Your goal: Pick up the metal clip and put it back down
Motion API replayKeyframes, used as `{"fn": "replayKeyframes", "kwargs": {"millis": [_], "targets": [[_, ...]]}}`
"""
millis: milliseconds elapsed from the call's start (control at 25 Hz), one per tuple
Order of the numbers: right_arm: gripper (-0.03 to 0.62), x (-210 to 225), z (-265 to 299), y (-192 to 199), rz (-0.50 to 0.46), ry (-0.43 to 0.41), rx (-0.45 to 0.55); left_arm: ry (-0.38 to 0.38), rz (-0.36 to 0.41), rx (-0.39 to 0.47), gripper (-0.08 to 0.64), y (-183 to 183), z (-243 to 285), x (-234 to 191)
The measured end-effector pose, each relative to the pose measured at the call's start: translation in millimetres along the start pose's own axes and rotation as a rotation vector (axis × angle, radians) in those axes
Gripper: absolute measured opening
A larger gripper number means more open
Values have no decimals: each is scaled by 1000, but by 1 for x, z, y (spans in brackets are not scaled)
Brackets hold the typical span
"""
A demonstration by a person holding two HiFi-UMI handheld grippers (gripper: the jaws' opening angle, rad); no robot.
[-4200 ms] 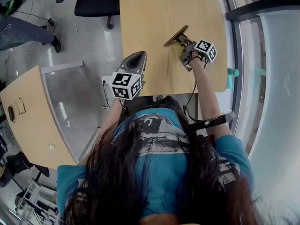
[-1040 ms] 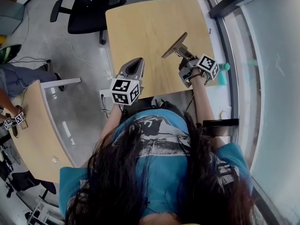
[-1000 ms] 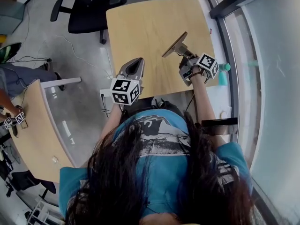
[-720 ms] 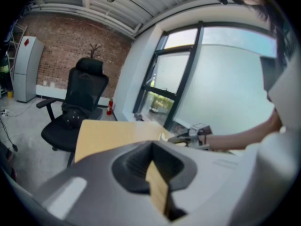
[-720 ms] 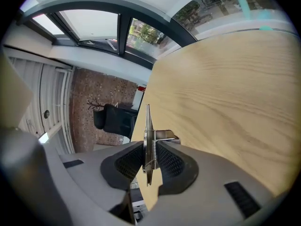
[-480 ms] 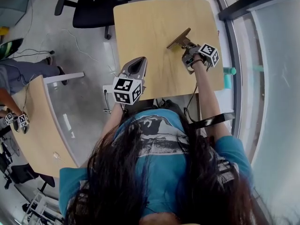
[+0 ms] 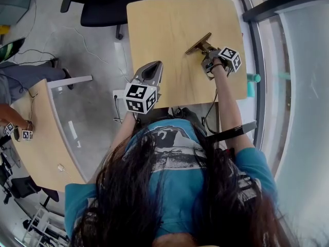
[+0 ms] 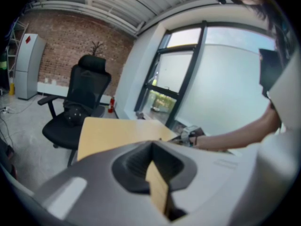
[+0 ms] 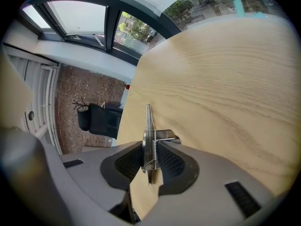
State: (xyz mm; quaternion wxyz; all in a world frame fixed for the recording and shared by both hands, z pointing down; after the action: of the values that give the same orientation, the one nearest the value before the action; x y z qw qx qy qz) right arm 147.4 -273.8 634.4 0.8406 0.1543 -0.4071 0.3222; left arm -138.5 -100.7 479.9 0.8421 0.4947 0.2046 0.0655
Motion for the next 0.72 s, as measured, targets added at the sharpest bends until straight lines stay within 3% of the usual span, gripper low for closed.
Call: {"fn": "replayKeyframes", "kwargs": {"millis": [240,480,720], "targets": [[96,2,0,1,27,-1,19,-14,-9,3,3,3,-4,-3],[160,4,-10,4,7,33,14,-23,-11,5,3,7,-10,-2],[160,3,-39,16,41,-22,17,-15,-8,10,3,11,-15,8]]}}
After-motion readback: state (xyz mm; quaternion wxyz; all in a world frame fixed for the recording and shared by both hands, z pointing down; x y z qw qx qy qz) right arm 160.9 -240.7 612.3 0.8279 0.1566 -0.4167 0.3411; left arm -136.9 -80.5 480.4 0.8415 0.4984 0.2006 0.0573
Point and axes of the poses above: the fingertips, and each gripper's own axes: z forward along the fingers, x to its right, y out of its underside, the point moved 9 cm from there along -z, backward along the fingers, and after that the axes turned 3 degrees about z, right-handed, at the moved point
